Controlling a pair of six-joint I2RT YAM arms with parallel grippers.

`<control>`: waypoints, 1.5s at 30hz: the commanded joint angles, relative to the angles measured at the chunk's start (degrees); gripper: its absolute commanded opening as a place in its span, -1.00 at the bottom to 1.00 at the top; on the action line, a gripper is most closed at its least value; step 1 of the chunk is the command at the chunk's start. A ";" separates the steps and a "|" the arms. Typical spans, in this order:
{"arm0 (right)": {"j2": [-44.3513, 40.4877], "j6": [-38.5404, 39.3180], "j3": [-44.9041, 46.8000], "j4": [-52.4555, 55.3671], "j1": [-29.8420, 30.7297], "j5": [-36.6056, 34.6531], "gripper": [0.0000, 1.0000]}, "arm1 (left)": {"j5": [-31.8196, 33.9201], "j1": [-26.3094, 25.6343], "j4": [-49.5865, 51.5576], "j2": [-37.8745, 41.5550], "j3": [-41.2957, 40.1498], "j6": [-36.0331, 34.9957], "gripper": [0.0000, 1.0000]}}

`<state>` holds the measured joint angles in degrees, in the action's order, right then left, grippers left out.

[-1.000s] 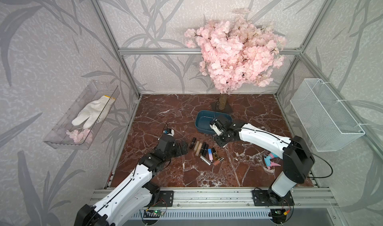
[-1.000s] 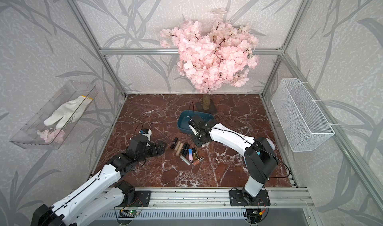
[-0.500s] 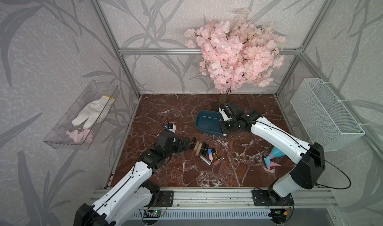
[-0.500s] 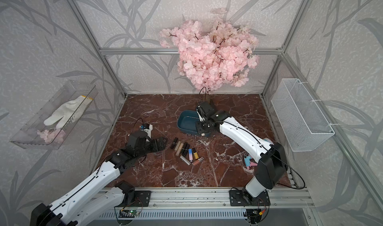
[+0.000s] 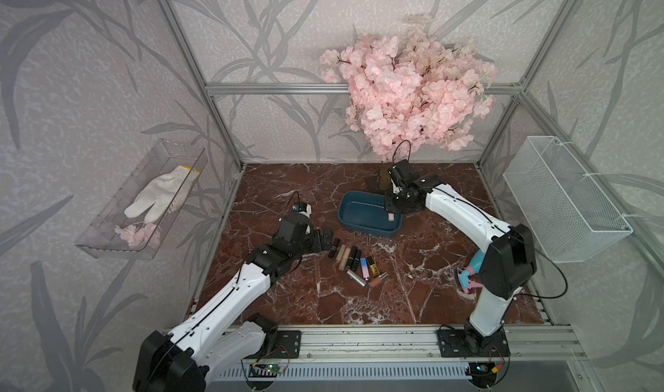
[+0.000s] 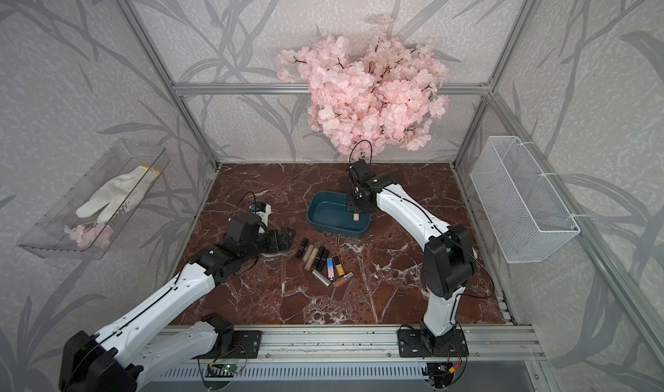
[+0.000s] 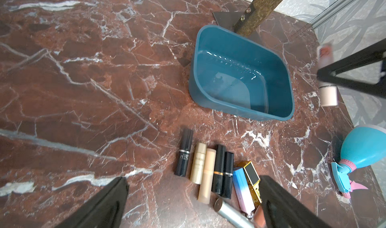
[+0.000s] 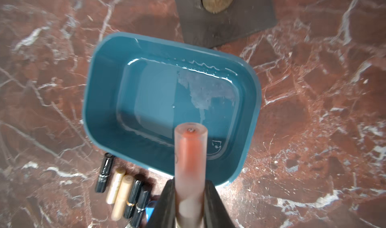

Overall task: Put the lipstick into the storage box
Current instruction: Adjust the storage box at the center of the board.

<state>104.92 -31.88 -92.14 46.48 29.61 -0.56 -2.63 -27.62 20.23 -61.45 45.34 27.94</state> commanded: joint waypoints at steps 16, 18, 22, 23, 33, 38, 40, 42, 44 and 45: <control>14.41 -2.05 -6.73 -0.95 -1.92 -0.07 -0.62 | -3.92 0.28 3.07 -24.88 23.04 -5.63 1.00; 14.34 -1.88 -5.69 -1.15 -1.90 -0.30 -0.63 | -3.98 0.24 2.80 -24.14 21.61 -5.38 1.00; 13.10 -1.86 -2.25 -1.56 -1.83 -0.07 -0.62 | -3.45 0.28 2.32 -22.03 18.43 -5.43 1.00; 12.61 -1.79 -1.07 -1.53 -1.83 0.03 -0.63 | -3.34 0.33 2.12 -21.41 17.73 -5.36 1.00; 1.41 0.41 14.41 0.68 -2.20 -3.88 -0.63 | -3.38 0.31 1.26 -18.24 13.66 -4.83 1.00; -5.24 2.28 21.64 2.94 -5.52 -7.22 -0.62 | -3.85 0.32 0.70 -17.74 12.85 -4.39 1.00; -6.83 2.95 23.51 2.13 -8.31 -6.35 -0.62 | -4.14 0.25 0.56 -17.73 12.54 -4.22 1.00; -6.84 3.42 23.56 1.82 -10.30 -5.69 -0.62 | -4.35 0.28 0.45 -17.78 12.43 -4.13 1.00; -6.65 3.86 22.40 1.44 -10.80 -5.68 -0.62 | -4.43 0.26 0.34 -17.83 12.30 -3.91 1.00; -5.95 4.01 21.73 1.20 -10.81 -5.48 -0.62 | -4.47 0.28 0.38 -17.75 12.21 -3.79 1.00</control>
<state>98.91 -29.23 -69.17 47.13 18.72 -5.39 -6.42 -27.57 21.08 -80.71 58.43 23.66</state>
